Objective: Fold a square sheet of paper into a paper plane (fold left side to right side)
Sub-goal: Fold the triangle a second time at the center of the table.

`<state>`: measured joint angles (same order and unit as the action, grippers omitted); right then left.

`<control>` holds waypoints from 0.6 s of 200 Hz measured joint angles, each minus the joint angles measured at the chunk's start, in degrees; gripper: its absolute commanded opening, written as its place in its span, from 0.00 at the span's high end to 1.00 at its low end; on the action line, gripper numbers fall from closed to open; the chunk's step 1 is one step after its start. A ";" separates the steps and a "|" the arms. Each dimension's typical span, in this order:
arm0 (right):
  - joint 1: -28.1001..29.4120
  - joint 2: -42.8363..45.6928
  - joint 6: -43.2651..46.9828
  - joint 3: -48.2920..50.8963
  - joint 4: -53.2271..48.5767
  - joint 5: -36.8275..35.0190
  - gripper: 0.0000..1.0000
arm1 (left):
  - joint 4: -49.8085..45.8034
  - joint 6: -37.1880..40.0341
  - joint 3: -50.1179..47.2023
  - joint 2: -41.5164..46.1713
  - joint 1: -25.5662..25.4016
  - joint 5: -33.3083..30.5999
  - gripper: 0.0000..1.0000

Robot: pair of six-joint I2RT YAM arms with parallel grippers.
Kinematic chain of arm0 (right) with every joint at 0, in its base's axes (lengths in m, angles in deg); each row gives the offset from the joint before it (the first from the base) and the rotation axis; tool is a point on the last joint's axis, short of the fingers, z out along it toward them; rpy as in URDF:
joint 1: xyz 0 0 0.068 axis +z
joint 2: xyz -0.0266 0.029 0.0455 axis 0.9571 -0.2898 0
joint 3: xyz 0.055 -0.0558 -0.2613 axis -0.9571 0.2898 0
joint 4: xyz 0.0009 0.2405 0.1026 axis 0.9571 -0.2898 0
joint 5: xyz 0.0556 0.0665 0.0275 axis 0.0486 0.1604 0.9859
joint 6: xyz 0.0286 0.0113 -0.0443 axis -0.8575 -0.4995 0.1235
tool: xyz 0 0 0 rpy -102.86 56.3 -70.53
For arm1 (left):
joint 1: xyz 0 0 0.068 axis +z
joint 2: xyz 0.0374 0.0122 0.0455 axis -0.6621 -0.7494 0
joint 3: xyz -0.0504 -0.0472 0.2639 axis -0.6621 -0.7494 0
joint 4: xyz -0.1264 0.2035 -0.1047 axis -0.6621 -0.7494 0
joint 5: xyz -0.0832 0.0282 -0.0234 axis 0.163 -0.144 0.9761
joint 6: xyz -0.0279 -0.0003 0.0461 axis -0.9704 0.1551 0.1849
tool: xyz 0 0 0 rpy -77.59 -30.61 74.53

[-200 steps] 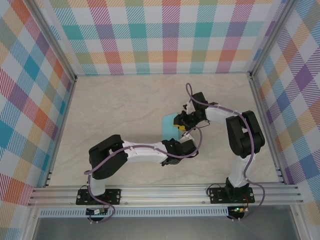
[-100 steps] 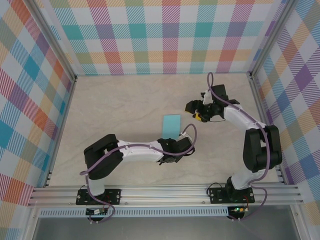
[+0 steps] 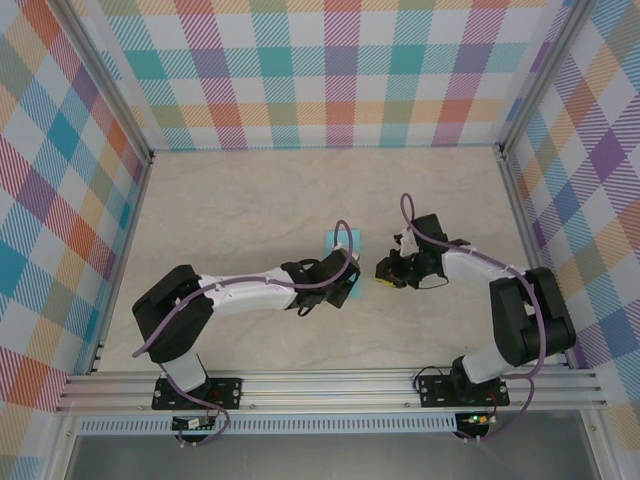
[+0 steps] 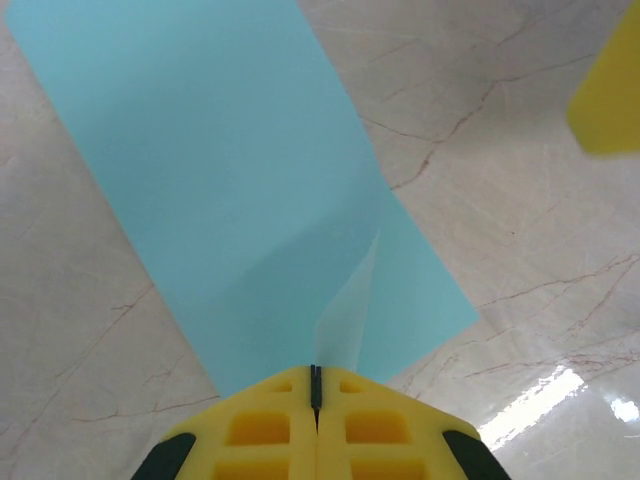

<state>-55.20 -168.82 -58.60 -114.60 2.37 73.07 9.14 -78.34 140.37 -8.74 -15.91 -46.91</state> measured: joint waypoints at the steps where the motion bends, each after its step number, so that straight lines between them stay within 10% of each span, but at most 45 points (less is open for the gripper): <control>1: 0.17 -0.09 -0.17 0.09 0.13 0.09 0.90 | 0.00 0.00 -0.04 0.02 0.04 0.07 1.00; 120: 8.22 -9.90 -2.64 -0.66 5.60 -1.05 0.92 | 0.42 -0.22 -1.14 1.25 4.07 4.44 1.00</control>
<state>-46.98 -178.72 -61.25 -115.26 7.97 72.02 9.55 -78.56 139.23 -7.49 -11.84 -42.47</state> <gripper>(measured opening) 0.084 0.043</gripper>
